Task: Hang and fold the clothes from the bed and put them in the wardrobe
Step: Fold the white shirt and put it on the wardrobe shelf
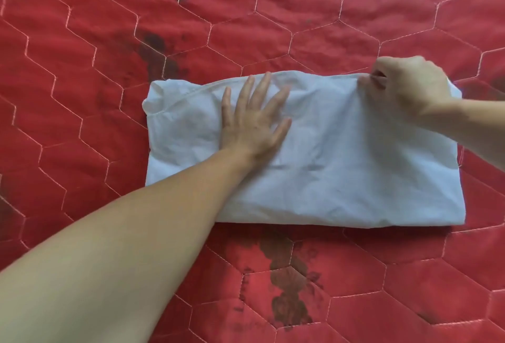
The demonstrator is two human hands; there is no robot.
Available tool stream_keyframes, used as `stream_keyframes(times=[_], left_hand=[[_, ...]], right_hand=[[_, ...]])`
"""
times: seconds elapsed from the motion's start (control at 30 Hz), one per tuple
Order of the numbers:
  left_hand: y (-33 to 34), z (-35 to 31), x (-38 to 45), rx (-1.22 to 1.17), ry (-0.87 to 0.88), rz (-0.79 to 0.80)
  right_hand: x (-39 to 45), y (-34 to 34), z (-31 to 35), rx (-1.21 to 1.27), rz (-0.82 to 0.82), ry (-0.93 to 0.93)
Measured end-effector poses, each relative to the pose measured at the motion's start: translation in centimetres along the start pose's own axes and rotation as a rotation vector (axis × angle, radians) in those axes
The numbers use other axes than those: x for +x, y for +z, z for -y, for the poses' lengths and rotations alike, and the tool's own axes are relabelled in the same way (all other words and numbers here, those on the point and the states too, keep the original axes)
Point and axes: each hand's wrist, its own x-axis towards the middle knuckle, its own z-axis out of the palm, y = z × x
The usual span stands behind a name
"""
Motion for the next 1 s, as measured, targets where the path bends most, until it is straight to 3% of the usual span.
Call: stream_keyframes(times=[0.07,0.3,0.37,0.47,0.53,0.67,0.83,0.9,1.0], left_hand=[[1.1,0.0,0.3,0.031,0.007,0.095],[2.1,1.0,1.1,0.112,0.038,0.134],[2.0,1.0,1.2,0.123,0.033,0.152],[1.5,0.4,1.2,0.135,-0.009,0.194],[1.0,-0.7,1.3,0.123,-0.065,0.223],[0.3,-3.5,1.0,0.099,-0.137,0.189],[0.5,-8.8,-0.4,0.006,0.143,0.072],[1.6,-10.8,-1.1,0.017,0.251,0.122],[4.0,-11.9,-1.9,0.138,0.258,0.284]], right_hand=[[0.5,-0.4,-0.9,-0.060,0.043,-0.034],[0.5,-1.2,-4.0,-0.136,0.096,-0.011],[0.2,-1.9,-4.6,-0.063,0.187,0.049],[0.6,-3.9,-5.7,0.182,0.477,0.252],[0.7,-4.9,-6.7,0.383,0.543,0.388],[-0.1,-4.6,-8.6,0.569,0.333,0.554],[-2.1,-3.0,-8.4,0.688,0.034,0.635],[-2.8,-2.2,-8.2,0.660,-0.048,0.627],[-3.4,-1.6,-8.4,0.553,-0.116,0.577]])
